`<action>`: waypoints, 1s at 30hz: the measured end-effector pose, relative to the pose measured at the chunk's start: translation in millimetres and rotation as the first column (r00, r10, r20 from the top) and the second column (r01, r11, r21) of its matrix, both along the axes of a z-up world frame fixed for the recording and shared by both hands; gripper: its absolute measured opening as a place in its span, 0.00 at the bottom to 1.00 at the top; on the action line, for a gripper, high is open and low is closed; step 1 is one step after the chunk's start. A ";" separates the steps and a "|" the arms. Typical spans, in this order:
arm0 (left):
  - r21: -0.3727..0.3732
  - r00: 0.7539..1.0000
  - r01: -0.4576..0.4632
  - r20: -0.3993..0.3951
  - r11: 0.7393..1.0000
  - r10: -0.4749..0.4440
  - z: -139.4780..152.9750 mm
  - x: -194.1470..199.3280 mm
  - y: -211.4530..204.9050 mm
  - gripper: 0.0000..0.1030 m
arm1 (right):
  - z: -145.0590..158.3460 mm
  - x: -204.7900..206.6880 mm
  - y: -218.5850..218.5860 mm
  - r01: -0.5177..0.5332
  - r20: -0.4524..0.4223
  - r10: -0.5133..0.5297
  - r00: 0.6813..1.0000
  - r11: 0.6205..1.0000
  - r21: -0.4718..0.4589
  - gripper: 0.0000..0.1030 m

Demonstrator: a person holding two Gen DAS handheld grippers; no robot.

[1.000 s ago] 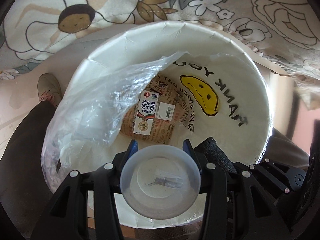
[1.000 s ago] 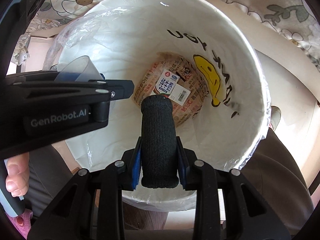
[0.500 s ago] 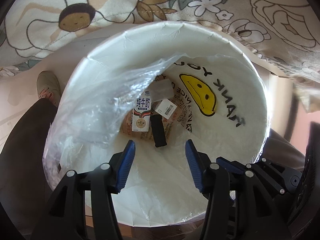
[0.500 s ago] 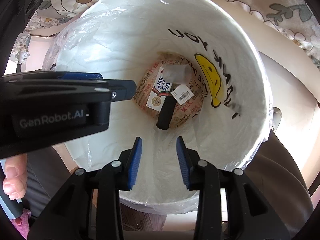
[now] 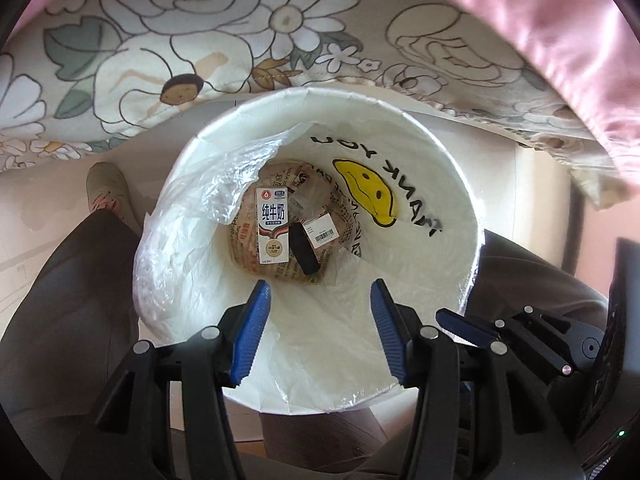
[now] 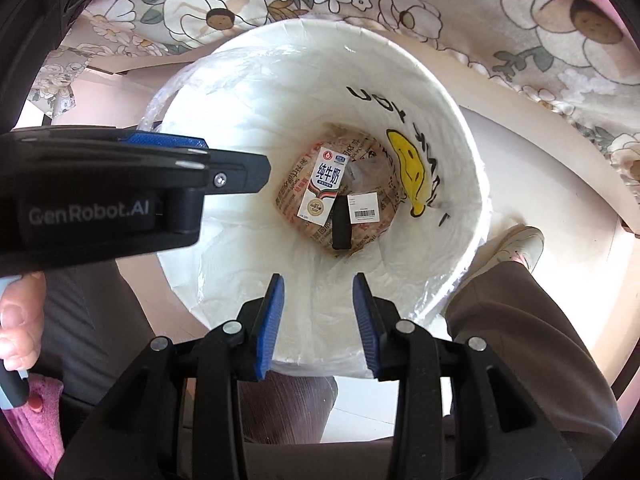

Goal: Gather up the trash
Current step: 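Open the right tool to drop the foam tube while the left tool releases the cup, then raise both open tools from the bin over the bed toward the blocks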

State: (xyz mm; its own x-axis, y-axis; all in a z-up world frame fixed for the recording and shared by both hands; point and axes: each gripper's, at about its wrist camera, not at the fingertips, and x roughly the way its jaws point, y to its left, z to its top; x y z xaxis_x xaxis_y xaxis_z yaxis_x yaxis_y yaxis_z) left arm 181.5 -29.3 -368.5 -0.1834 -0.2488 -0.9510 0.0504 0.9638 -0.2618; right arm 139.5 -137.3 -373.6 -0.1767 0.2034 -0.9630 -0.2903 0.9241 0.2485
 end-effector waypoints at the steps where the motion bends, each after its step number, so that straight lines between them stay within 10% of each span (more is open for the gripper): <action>1: -0.002 1.000 0.006 0.014 1.000 -0.006 6.6 -0.8 -1.2 0.53 | 6.2 -0.4 -2.3 -0.002 0.015 0.002 1.000 1.000 -0.001 0.36; 17: 0.008 0.964 0.085 0.254 0.996 -0.084 126.6 -14.2 -6.0 0.65 | 133.9 -10.7 -62.4 0.051 0.269 -0.055 0.962 0.998 0.021 0.48; 30: 0.023 0.857 0.090 0.507 0.996 -0.089 241.9 9.5 -30.3 0.76 | 252.4 16.4 -91.3 0.092 0.516 -0.114 0.849 0.993 0.067 0.61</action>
